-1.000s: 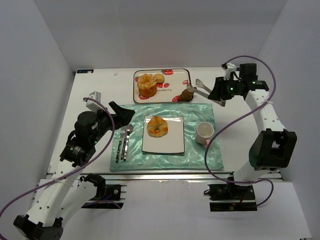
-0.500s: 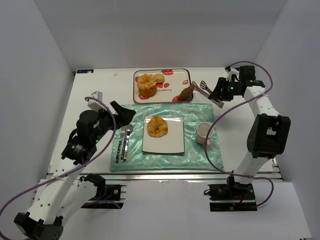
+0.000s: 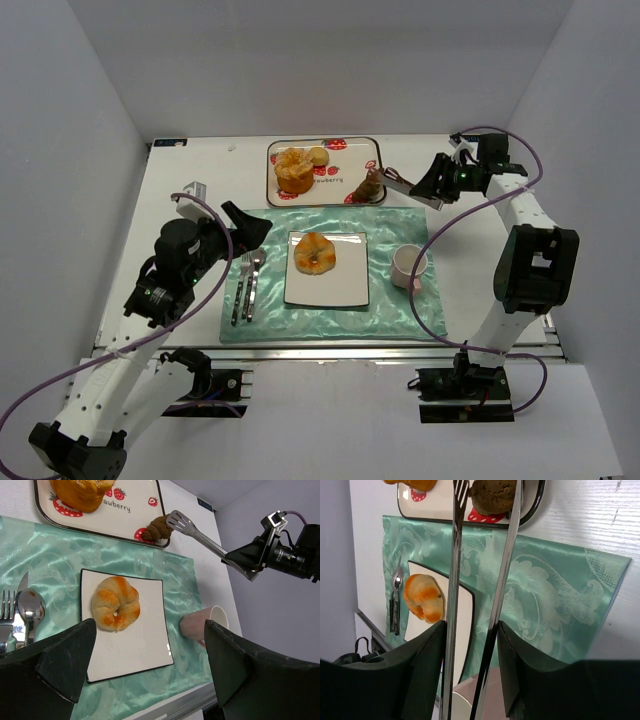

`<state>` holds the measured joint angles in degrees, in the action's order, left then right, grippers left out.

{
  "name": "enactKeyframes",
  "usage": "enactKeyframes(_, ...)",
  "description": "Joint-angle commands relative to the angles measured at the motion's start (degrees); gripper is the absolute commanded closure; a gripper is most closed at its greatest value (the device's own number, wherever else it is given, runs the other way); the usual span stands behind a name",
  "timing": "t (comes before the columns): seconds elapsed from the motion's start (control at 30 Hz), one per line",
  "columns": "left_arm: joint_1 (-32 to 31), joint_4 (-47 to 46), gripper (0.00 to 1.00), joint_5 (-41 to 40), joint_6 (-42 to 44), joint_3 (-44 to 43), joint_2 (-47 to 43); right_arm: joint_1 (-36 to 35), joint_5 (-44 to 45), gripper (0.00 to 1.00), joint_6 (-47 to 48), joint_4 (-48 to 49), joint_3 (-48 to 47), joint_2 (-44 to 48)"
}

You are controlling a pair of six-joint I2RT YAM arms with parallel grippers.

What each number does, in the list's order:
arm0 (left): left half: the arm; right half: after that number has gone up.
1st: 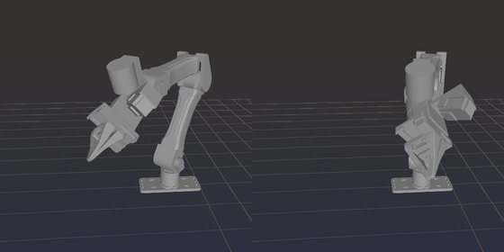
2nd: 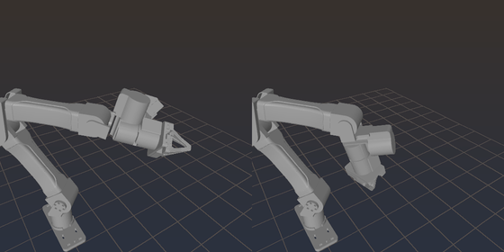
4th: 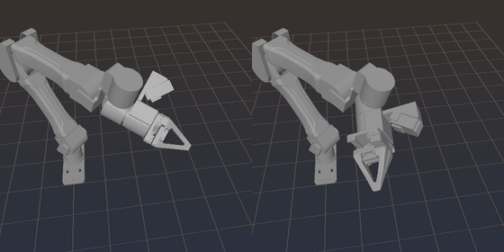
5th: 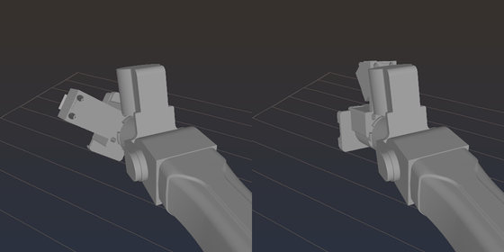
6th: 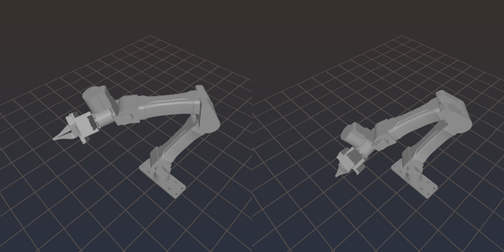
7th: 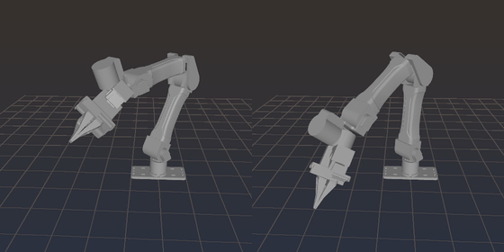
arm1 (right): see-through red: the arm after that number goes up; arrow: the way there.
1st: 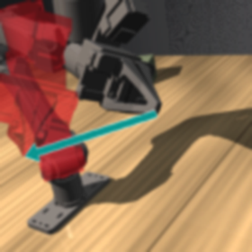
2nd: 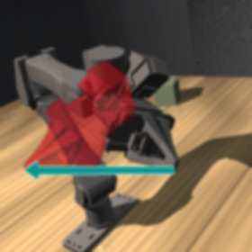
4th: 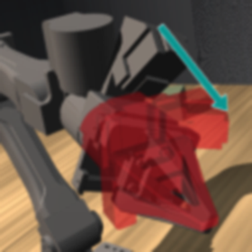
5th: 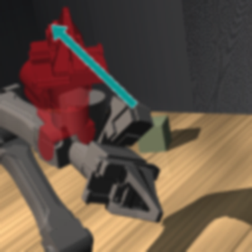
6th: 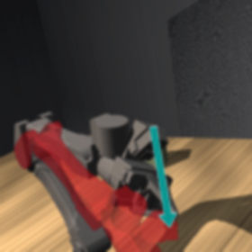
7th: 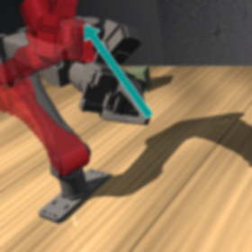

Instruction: Place the bread

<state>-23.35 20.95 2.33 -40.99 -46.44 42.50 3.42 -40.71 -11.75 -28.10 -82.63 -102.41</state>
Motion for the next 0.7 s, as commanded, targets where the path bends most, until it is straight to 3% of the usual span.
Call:
enactKeyframes(0.0, 0.2, -0.9, 0.02, 0.7, -0.1, -1.0, 0.2, 0.4, -1.2, 0.51, -1.9, 1.6, 1.4, 1.0)
enactKeyframes(0.2, 0.2, -0.3, 0.02, 0.8, 0.2, -2.0, 0.6, 0.3, 1.9, 0.52, -3.5, 2.0, 2.7, -0.2)
enactKeyframes(0.67, 0.2, 0.6, 0.02, 0.7, -0.7, -2.3, 0.2, -1.3, -3.1, 0.54, -9.5, 5.0, 3.0, -2.3)
